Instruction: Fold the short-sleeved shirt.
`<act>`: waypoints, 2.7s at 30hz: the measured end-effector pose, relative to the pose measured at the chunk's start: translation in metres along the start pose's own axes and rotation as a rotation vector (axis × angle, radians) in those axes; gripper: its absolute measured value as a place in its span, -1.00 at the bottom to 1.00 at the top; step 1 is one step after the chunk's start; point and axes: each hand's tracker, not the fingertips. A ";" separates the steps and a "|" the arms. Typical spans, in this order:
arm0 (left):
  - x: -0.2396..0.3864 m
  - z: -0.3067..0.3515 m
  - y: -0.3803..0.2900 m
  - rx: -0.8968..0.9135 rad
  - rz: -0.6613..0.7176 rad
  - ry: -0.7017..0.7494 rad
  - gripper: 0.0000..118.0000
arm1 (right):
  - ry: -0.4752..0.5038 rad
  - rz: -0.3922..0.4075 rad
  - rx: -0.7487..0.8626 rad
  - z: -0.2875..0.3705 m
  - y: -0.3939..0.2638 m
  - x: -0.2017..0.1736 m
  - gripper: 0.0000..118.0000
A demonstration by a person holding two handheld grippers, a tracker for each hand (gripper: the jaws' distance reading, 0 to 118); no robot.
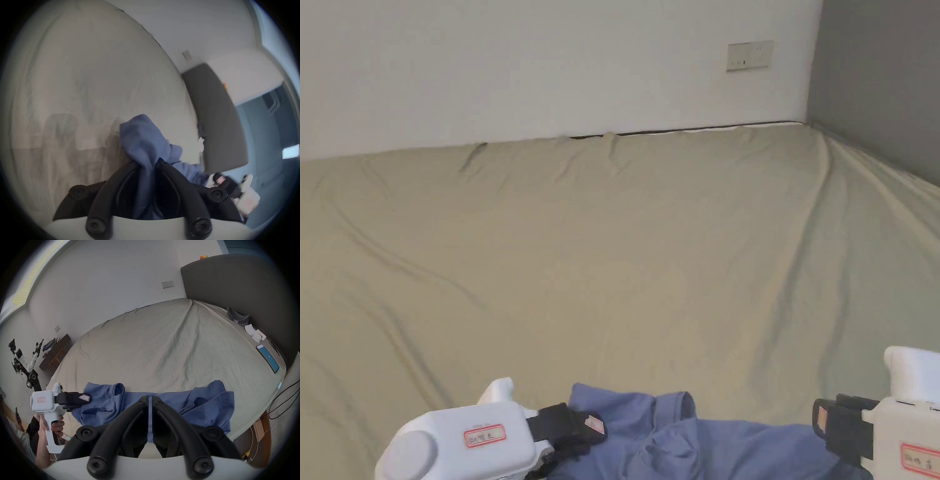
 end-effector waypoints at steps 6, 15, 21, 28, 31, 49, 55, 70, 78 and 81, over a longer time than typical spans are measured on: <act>-0.013 0.059 0.031 0.107 -0.138 0.232 -0.76 | 0.008 0.031 -0.001 -0.013 0.008 -0.013 -0.90; 0.000 0.125 0.052 0.212 -0.299 0.832 -0.76 | 0.064 0.108 -0.026 -0.036 0.009 -0.053 -0.90; 0.072 0.074 0.015 0.169 -0.628 0.861 -0.76 | 0.045 0.118 -0.025 -0.043 0.000 -0.056 -0.90; 0.161 -0.028 -0.060 0.013 -0.783 0.537 -0.76 | -0.039 0.081 -0.008 -0.017 -0.003 -0.037 -0.90; 0.166 -0.082 -0.083 -0.061 -0.798 0.488 -0.75 | -0.075 0.069 0.016 -0.001 -0.002 -0.024 -0.90; 0.152 0.025 -0.052 0.259 -0.846 0.530 0.63 | -0.048 0.063 0.073 0.014 0.000 -0.019 -0.90; 0.142 0.009 -0.064 0.172 -0.916 0.641 -1.00 | 0.020 0.047 0.004 -0.006 -0.015 -0.021 -0.90; 0.132 -0.141 -0.136 -0.109 -1.231 0.593 -1.00 | -0.071 0.026 -0.013 -0.001 -0.016 0.010 -0.90; 0.144 -0.094 -0.082 -0.173 -0.836 0.311 -1.00 | -0.058 0.018 -0.014 -0.001 -0.012 0.006 -0.90; 0.149 -0.055 -0.061 -0.061 -0.740 0.195 -1.00 | -0.032 0.044 0.017 0.002 -0.008 -0.002 -0.90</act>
